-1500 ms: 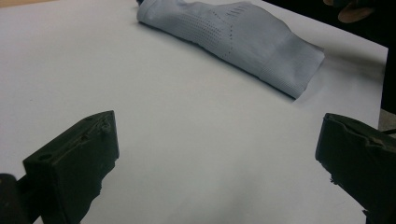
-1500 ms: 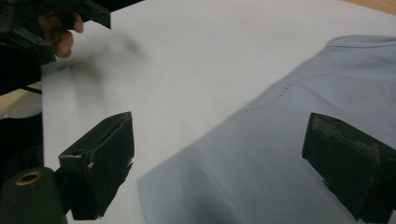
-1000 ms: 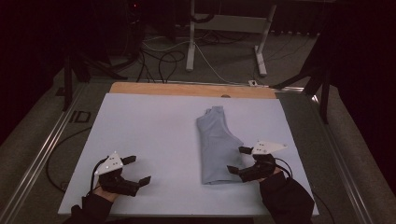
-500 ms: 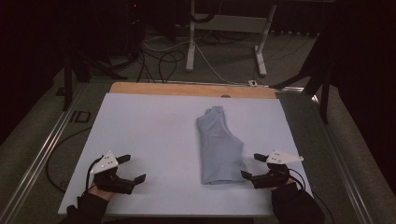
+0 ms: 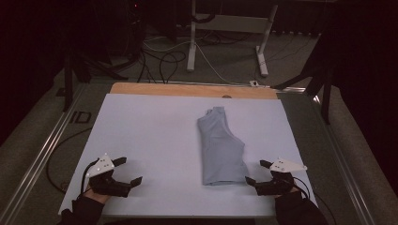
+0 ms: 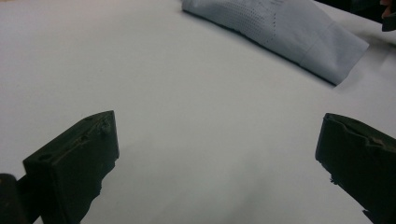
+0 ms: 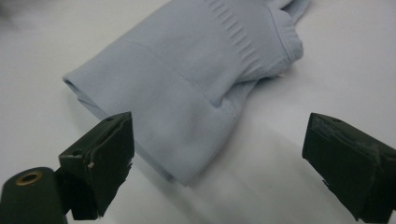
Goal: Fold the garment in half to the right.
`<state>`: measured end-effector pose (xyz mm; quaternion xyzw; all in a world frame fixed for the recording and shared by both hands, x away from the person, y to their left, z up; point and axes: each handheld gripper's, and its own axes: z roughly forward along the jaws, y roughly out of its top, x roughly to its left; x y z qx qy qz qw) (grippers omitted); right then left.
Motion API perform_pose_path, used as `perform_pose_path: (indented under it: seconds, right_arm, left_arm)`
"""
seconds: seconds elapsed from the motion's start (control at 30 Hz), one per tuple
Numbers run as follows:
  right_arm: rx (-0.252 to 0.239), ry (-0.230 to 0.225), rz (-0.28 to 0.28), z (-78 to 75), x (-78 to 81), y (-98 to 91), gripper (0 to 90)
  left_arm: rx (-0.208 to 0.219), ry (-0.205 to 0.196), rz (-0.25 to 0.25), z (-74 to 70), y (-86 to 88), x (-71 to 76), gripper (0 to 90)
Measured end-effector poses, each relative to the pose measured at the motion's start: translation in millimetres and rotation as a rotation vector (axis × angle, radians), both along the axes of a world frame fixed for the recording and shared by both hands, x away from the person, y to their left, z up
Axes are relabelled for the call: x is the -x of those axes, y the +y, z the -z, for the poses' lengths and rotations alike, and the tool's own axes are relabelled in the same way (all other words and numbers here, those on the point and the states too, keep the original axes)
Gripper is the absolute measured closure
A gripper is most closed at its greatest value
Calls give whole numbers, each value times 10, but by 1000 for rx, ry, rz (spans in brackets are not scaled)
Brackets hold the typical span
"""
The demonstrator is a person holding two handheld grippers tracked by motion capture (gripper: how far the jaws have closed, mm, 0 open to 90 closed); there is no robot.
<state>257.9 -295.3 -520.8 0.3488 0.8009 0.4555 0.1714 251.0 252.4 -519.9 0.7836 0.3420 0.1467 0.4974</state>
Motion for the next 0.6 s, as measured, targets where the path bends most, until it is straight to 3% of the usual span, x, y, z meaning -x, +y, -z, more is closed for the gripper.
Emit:
perform_pose_path:
  seconds: [0.2, 0.6]
  right_arm:
    - [24, -12, 18, 37, -31, 16, 92]
    - [7, -1, 21, 42, -30, -15, 92]
  left_arm:
    - [-8, -10, -15, -1, 38, 48, 1]
    - [-10, -18, -12, 6, -11, 57, 1]
